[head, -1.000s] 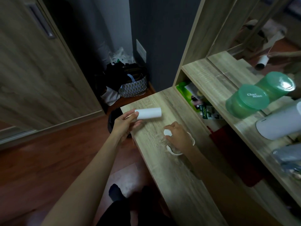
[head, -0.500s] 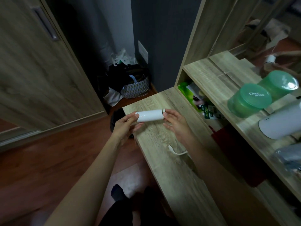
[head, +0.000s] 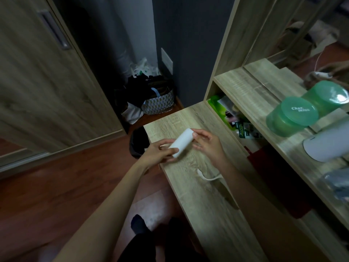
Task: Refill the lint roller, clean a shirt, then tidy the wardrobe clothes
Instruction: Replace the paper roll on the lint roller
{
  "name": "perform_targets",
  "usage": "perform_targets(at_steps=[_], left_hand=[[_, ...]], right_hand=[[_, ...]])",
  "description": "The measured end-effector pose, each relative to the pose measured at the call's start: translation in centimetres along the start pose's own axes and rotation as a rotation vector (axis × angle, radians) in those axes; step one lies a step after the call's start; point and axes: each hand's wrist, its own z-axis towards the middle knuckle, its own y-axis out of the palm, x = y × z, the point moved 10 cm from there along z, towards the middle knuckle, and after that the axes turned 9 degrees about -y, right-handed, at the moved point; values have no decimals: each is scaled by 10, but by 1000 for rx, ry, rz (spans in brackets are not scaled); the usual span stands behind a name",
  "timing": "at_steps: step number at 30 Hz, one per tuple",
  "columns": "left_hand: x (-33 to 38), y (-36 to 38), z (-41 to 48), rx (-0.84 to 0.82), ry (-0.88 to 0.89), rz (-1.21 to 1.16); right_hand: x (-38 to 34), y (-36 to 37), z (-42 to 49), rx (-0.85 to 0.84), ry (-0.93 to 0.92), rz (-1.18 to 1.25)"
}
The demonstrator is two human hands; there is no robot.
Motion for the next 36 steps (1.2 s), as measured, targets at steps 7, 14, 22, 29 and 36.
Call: perform_targets(at_steps=[7,14,22,29,36], left_hand=[[18,38,-7,-115,171,522],[19,51,-11,-169,200,617],[15,52,-7,-151,174,586],[2,41,2,-78,23,286],[-3,41,0,-145,-104,-130]], right_hand=[[-3,-6,-4,-28,7,-47],[5,-45,-26,123,49,-185],[32,-112,-64,346,56,-795],[59,-114,-87,406,294,-784],[15,-75,-62,303,1,-647]])
